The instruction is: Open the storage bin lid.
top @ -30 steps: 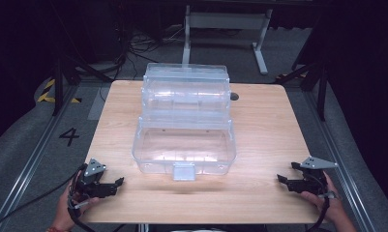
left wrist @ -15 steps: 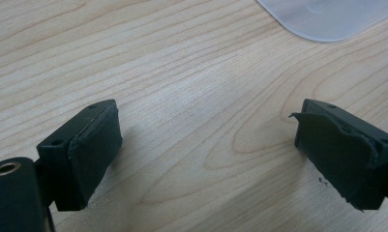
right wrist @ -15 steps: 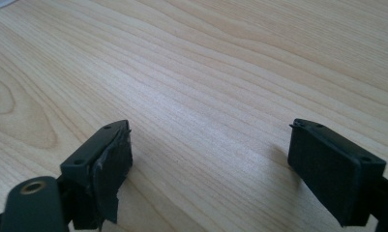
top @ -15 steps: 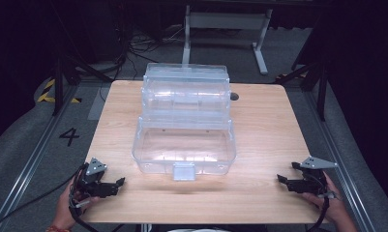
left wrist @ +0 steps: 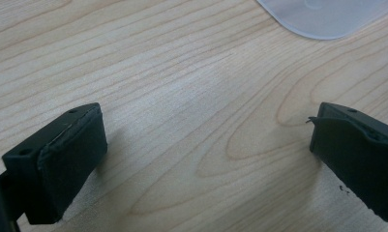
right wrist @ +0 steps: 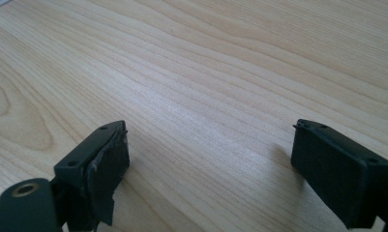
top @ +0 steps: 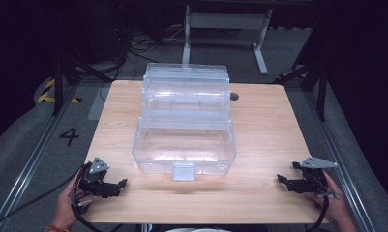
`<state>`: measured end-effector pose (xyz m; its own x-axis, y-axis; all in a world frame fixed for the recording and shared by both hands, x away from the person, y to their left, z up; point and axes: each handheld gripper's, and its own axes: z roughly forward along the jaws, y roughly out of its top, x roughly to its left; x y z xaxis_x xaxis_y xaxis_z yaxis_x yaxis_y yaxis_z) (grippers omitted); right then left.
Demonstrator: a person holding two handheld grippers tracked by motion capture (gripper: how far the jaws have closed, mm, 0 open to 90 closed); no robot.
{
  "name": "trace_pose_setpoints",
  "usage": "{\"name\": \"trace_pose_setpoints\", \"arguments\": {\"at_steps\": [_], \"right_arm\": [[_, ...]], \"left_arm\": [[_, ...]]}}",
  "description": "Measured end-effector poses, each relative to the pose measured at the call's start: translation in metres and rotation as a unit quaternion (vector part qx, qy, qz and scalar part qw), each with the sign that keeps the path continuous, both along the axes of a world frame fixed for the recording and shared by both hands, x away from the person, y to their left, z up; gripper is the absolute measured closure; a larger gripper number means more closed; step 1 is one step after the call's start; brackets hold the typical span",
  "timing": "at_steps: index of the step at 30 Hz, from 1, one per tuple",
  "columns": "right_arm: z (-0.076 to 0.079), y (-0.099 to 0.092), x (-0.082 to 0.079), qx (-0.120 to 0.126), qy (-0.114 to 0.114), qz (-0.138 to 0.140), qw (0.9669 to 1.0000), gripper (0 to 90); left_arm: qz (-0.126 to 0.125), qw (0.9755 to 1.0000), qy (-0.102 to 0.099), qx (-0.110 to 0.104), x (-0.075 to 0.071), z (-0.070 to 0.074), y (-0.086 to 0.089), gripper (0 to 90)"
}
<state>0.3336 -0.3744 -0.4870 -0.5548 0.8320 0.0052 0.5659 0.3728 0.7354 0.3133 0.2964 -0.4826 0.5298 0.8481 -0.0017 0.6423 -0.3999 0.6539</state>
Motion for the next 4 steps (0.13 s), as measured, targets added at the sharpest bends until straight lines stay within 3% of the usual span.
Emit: {"name": "trace_pose_setpoints", "arguments": {"at_steps": [4], "right_arm": [[-0.0001,-0.0001,0.0002,0.000,0.000,-0.001,1.0000,13.4]], "left_arm": [[0.002,1.0000,0.001,-0.002,-0.0003,-0.0001,-0.0003,0.1]]}}
